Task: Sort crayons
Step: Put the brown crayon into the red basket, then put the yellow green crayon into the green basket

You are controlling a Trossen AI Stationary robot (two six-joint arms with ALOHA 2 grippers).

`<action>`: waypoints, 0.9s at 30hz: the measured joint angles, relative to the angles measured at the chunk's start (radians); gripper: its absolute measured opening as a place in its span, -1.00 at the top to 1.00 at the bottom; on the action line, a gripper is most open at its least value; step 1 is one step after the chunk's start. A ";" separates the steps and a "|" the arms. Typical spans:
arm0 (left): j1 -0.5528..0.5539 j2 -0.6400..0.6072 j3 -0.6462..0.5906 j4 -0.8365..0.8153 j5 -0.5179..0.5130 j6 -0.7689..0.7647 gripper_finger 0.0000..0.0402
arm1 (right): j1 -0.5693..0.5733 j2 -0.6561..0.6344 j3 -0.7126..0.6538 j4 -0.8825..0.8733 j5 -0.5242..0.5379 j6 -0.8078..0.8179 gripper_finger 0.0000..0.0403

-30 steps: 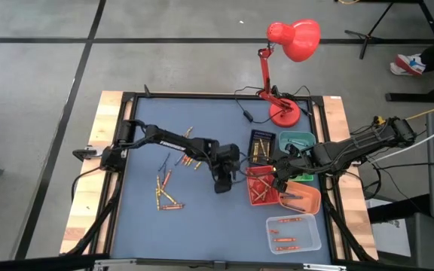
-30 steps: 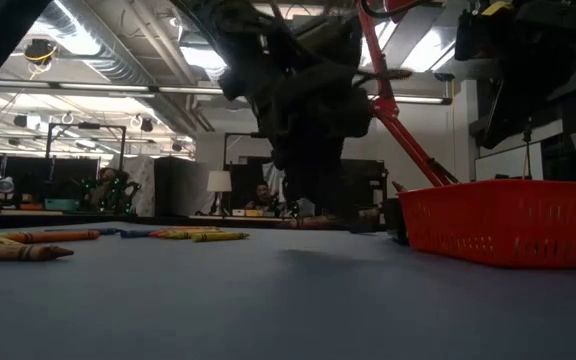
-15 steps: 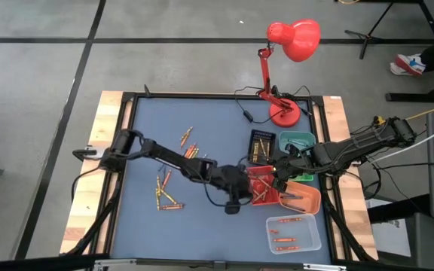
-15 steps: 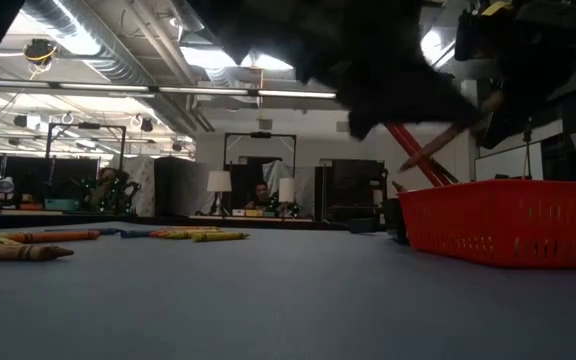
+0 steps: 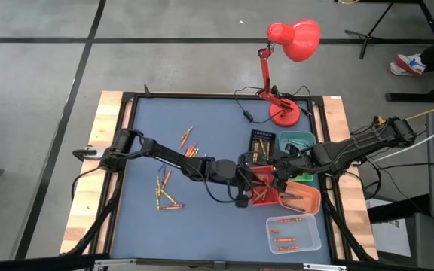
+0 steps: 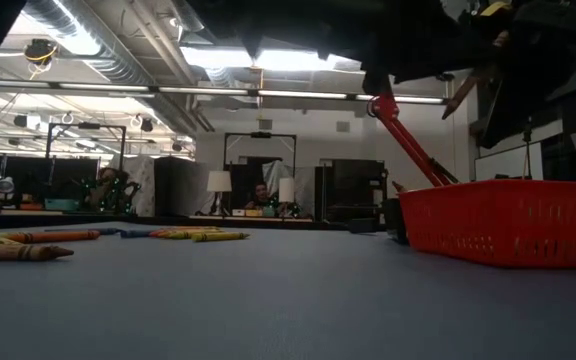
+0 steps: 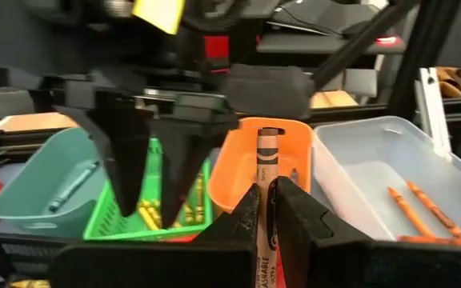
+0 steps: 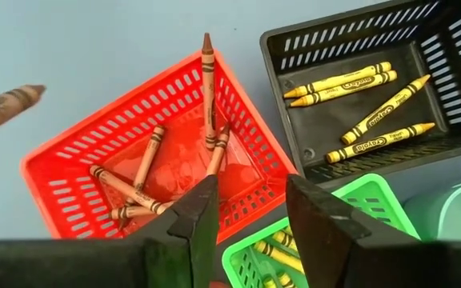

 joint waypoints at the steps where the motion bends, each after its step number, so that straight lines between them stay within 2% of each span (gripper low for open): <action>1: 0.005 0.000 0.000 0.001 -0.001 0.000 0.95 | 0.000 0.000 0.000 0.000 0.000 0.000 0.28; 5: 0.020 0.000 0.000 0.001 -0.001 0.000 0.91 | 0.000 0.000 0.000 0.000 0.000 0.000 0.28; 16: 0.039 0.000 0.000 0.001 -0.001 0.000 0.64 | 0.000 0.000 0.000 0.000 0.000 0.000 0.28; 24: 0.040 0.000 0.000 -0.008 -0.001 -0.001 0.62 | 0.000 0.000 0.000 0.000 0.000 0.000 0.28; 27: 0.046 -0.028 0.000 -0.062 -0.001 -0.006 0.62 | 0.000 0.000 0.000 0.000 0.000 0.000 0.28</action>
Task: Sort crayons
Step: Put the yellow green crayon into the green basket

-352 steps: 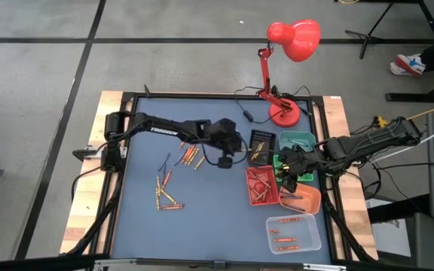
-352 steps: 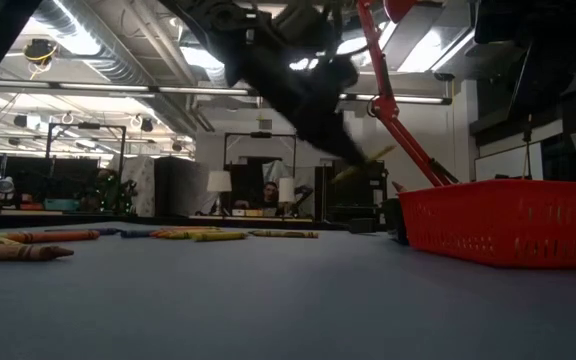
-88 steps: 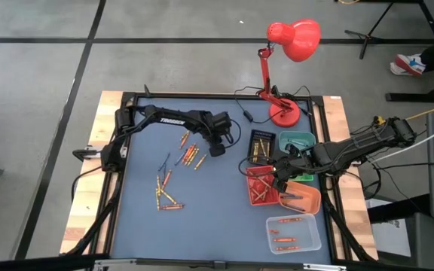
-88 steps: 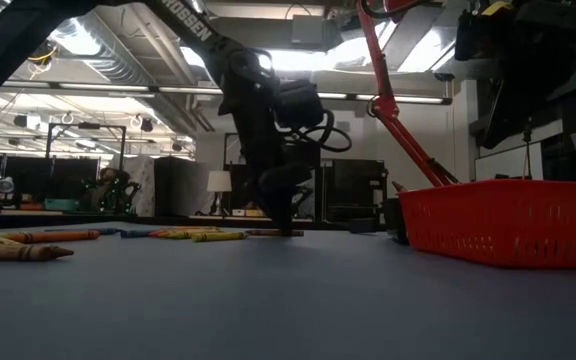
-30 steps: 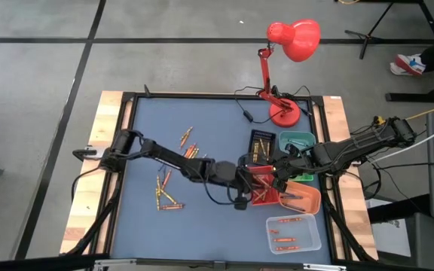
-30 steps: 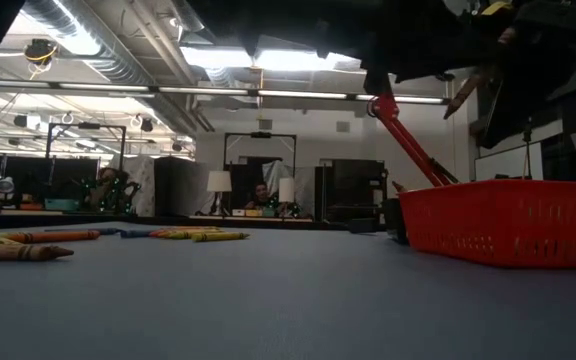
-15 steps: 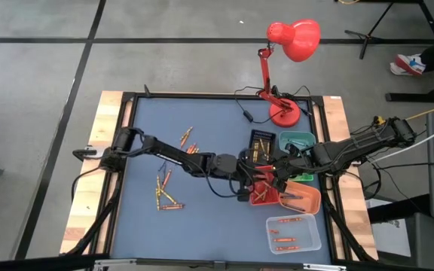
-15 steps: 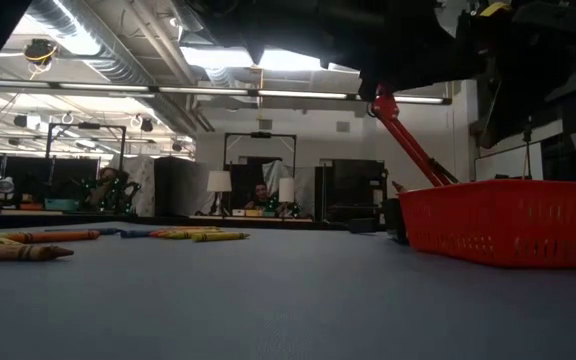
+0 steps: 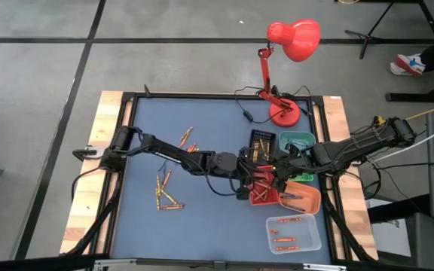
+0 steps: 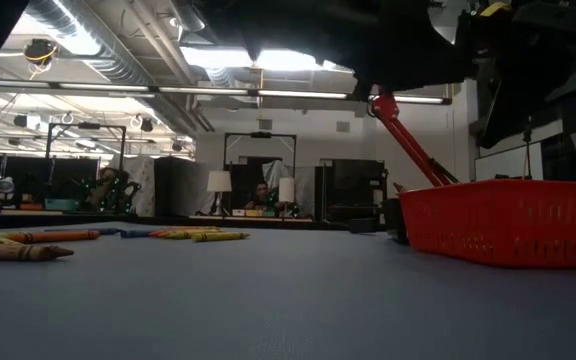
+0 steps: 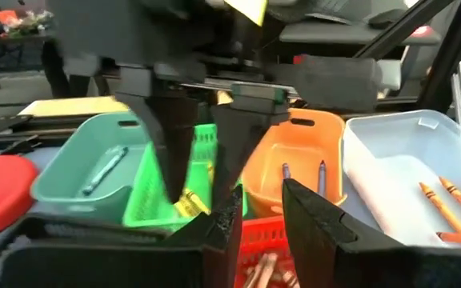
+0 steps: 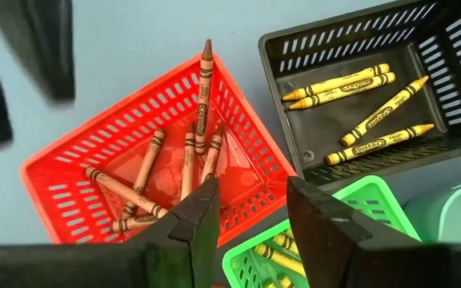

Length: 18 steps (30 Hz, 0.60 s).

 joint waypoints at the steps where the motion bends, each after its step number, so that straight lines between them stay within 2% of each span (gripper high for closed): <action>1: 0.003 -0.016 0.000 -0.031 0.000 -0.001 0.62 | 0.000 0.000 0.000 0.000 0.000 0.000 0.28; 11: 0.006 -0.226 0.001 -0.495 0.006 -0.089 0.62 | -0.001 0.001 0.001 0.011 0.004 0.001 0.28; 18: 0.005 -0.281 0.004 -0.794 0.037 -0.186 0.62 | -0.004 0.006 0.003 0.041 0.004 0.001 0.28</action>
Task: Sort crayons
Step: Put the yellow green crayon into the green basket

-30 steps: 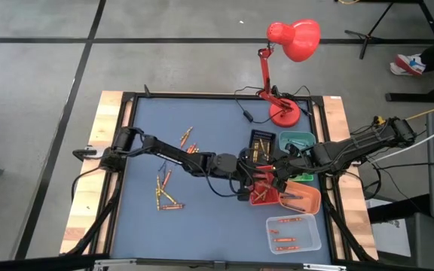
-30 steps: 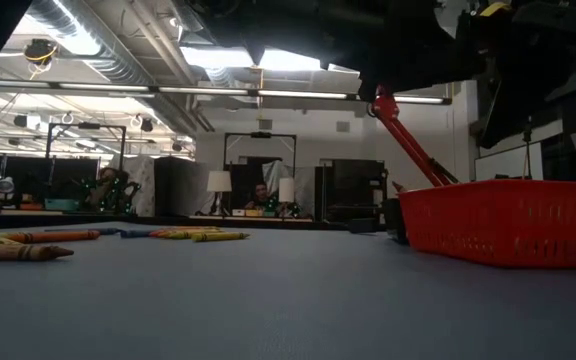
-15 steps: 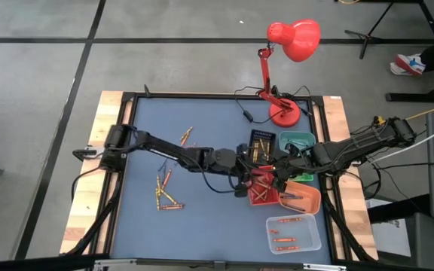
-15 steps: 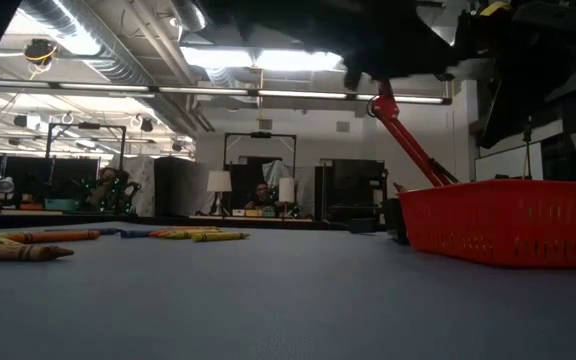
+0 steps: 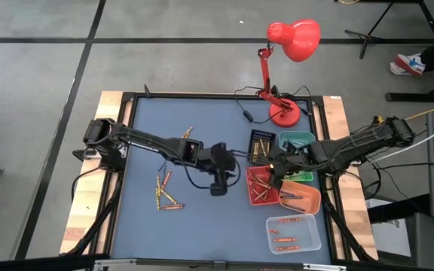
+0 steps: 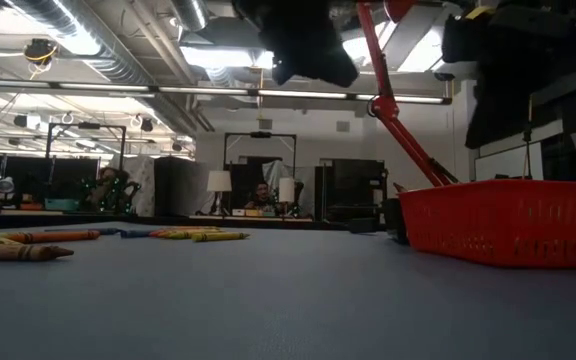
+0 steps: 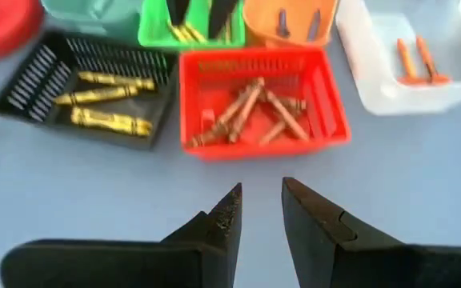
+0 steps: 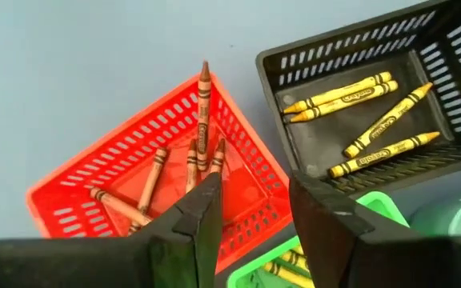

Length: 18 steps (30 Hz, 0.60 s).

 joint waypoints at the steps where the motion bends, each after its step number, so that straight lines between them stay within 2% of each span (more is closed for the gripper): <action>1: -0.001 -0.001 0.002 -0.023 0.013 -0.002 0.62 | 0.000 0.000 0.000 0.007 -0.001 0.000 0.28; 6: -0.017 0.012 0.000 -0.043 0.119 0.021 0.62 | 0.003 0.012 -0.002 0.018 -0.007 -0.002 0.28; 10: -0.036 0.016 -0.006 -0.019 0.141 0.039 0.62 | 0.006 0.049 -0.002 0.033 -0.003 -0.002 0.28; 18: -0.075 0.016 -0.006 0.005 0.152 0.051 0.62 | 0.005 0.105 -0.004 0.128 0.135 0.001 0.28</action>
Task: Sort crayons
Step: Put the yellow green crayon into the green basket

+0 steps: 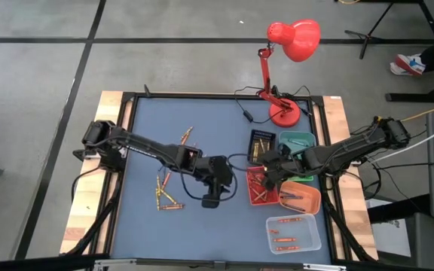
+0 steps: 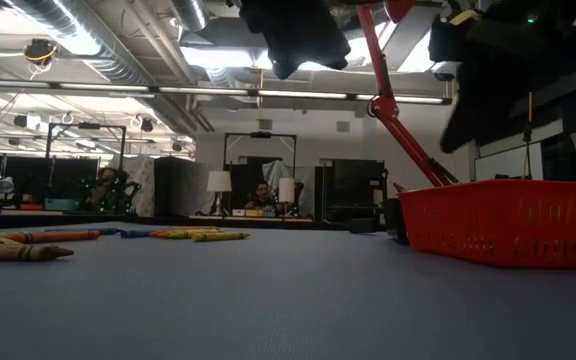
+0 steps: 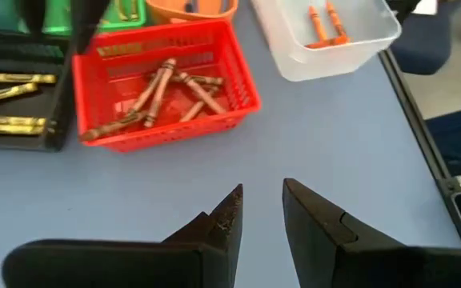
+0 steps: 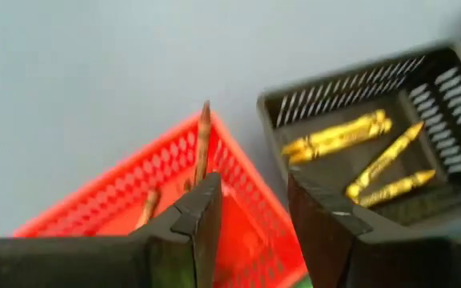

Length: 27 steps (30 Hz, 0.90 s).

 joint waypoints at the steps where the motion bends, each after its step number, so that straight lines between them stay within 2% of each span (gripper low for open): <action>1: -0.005 0.000 0.000 0.000 0.001 0.001 0.62 | 0.000 0.000 0.000 0.015 0.014 0.000 0.28; 7: -0.033 0.001 0.000 -0.010 0.003 -0.003 0.62 | -0.007 -0.005 0.000 0.125 0.123 0.001 0.28; 11: -0.049 0.002 0.000 -0.063 -0.008 -0.060 0.62 | -0.047 -0.005 0.000 0.137 0.138 -0.001 0.28; 15: -0.051 0.002 0.000 -0.194 -0.081 -0.149 0.62 | -0.095 -0.005 0.000 0.137 0.133 -0.030 0.28; 18: -0.046 0.002 -0.001 -0.326 -0.186 -0.231 0.62 | -0.121 -0.005 0.000 0.138 0.108 -0.049 0.28; 21: -0.025 0.002 -0.037 -0.388 -0.266 -0.317 0.62 | -0.135 -0.005 0.000 0.140 0.093 -0.052 0.28; 27: 0.046 0.004 -0.181 -0.338 -0.276 -0.411 0.62 | -0.133 -0.004 0.000 0.145 0.092 -0.079 0.28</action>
